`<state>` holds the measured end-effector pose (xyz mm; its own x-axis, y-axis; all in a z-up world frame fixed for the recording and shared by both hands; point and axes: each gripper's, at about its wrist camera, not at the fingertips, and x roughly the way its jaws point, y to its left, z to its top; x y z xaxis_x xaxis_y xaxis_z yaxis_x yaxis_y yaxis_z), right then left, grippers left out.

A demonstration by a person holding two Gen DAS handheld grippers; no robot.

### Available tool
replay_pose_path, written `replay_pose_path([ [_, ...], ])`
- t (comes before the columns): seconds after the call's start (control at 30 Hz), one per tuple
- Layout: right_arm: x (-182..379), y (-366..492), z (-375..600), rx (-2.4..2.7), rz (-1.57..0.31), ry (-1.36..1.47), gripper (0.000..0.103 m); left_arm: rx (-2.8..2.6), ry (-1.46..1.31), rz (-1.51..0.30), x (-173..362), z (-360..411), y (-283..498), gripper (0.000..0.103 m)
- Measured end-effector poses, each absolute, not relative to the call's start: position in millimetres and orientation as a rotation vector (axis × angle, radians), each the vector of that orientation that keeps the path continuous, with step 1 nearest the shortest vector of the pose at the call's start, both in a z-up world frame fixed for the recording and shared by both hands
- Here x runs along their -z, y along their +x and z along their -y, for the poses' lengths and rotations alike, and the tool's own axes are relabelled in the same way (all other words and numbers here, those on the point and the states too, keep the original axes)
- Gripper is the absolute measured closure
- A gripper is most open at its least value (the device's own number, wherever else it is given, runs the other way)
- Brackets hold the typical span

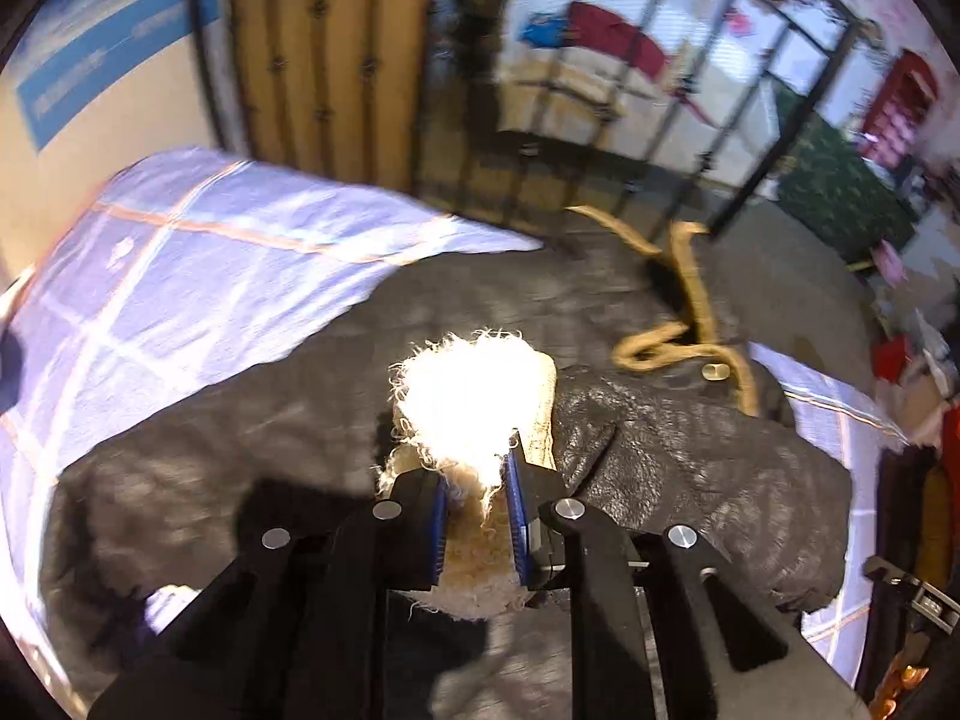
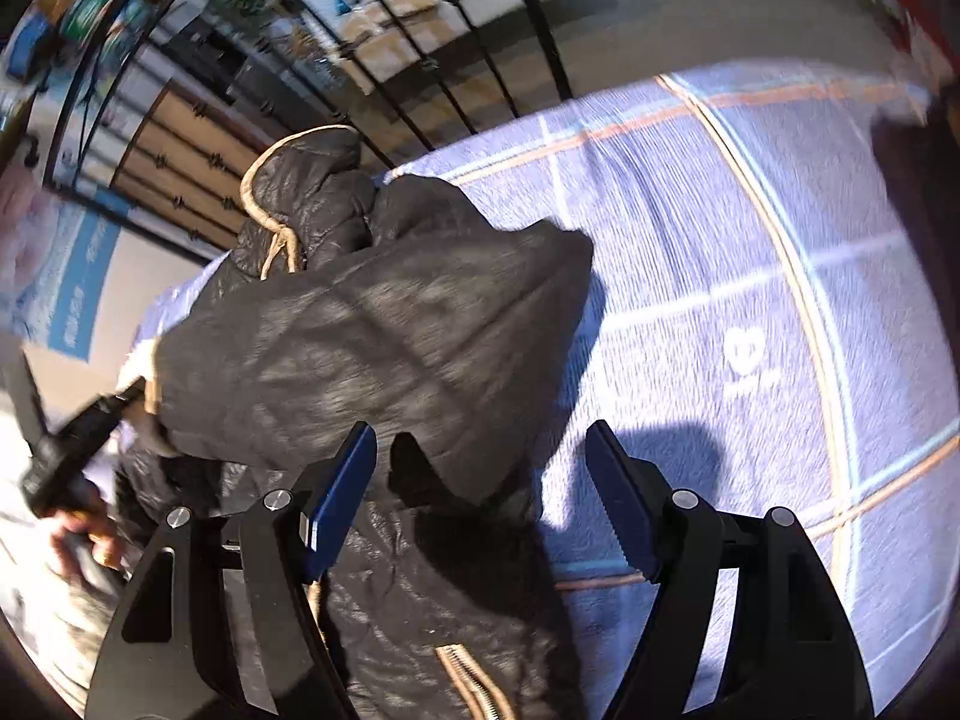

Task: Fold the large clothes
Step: 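Grasp the other fleece sleeve cuff with the left tool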

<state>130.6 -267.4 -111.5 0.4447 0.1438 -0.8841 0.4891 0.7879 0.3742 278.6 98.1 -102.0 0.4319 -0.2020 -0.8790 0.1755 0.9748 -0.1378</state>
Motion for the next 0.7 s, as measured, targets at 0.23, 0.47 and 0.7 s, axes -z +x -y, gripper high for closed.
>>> replay_pose_path([
  [0.23,103.4,170.5,225.8,0.115,-1.131,0.411,0.031,0.152,0.057,-1.212,136.0,-97.5,278.3,0.054],
  [0.47,109.2,202.7,182.2,0.014,-1.143,0.159,0.031,0.174,-0.021,-1.017,80.7,-89.9,247.2,0.024],
  [0.7,171.4,233.4,189.6,0.061,-1.349,0.094,0.03,0.233,0.291,-1.222,180.0,-39.7,274.6,0.017],
])
